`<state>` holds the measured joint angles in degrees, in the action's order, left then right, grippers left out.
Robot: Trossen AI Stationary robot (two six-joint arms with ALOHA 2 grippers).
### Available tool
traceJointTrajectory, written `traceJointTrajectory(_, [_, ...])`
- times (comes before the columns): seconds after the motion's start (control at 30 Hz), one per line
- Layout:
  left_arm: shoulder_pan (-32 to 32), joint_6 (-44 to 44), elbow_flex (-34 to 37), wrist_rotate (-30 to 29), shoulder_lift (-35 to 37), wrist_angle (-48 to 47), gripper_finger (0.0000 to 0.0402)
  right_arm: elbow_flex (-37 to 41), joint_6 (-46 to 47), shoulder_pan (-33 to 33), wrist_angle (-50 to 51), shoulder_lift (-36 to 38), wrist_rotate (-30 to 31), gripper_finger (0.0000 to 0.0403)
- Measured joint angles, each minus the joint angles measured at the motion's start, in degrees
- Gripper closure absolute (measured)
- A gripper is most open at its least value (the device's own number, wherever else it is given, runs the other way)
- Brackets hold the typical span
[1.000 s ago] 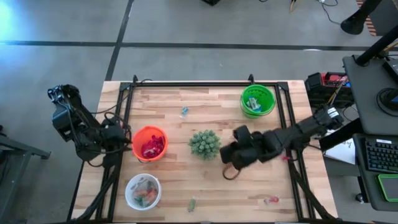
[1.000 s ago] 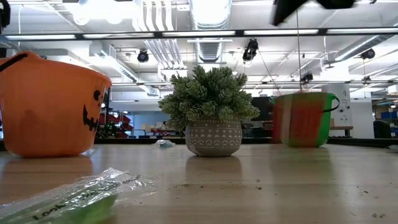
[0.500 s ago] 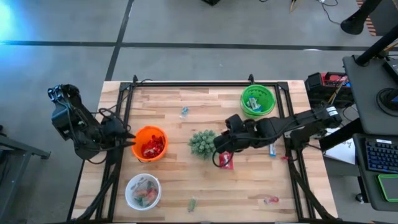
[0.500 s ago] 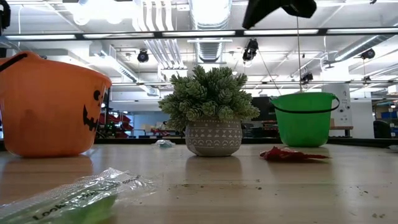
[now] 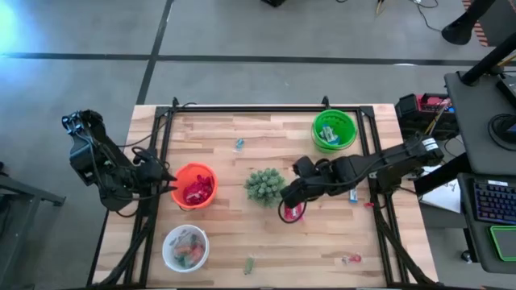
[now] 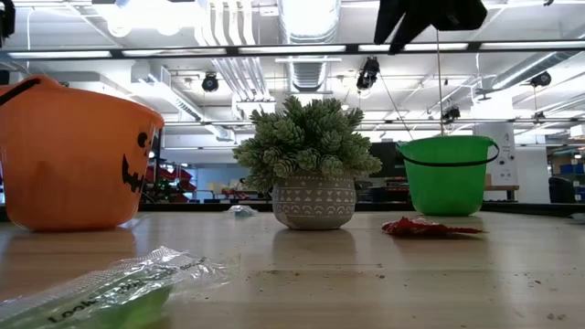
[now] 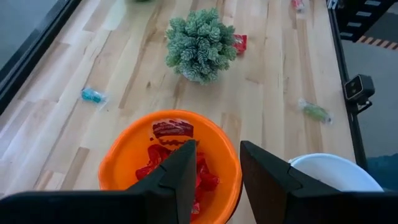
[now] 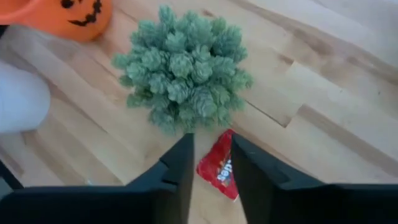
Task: Sort candy
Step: Put the red candy into the orange bucket
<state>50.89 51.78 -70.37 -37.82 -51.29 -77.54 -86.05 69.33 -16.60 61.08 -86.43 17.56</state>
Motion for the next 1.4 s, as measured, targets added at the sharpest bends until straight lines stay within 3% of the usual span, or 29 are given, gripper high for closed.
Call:
traceJointTrajectory(0.2, [0.0,-0.1,0.0,4.0,0.0,0.3,0.0295,6.4,11.2,-0.6,-0.1,0.0,-0.5,0.0235])
traceJointTrajectory(0.33, [0.0,-0.1,0.0,5.9,0.0,0.6,0.0295,11.6,18.3,-0.7,-3.1,0.0,-1.4,0.0215])
traceJointTrajectory(0.63, [0.0,-0.1,0.0,5.9,-0.1,1.0,0.0295,22.3,21.2,-0.7,-20.9,0.0,-4.1,0.0212])
traceJointTrajectory(1.03, [0.0,-0.1,0.0,5.9,-0.1,1.7,0.0295,29.2,23.5,-0.9,-28.3,0.0,-7.2,0.0211])
traceJointTrajectory(1.4, [0.0,-0.1,0.0,5.9,-0.1,1.7,0.0295,28.9,21.9,-1.0,-29.0,-2.8,-8.8,0.0211])
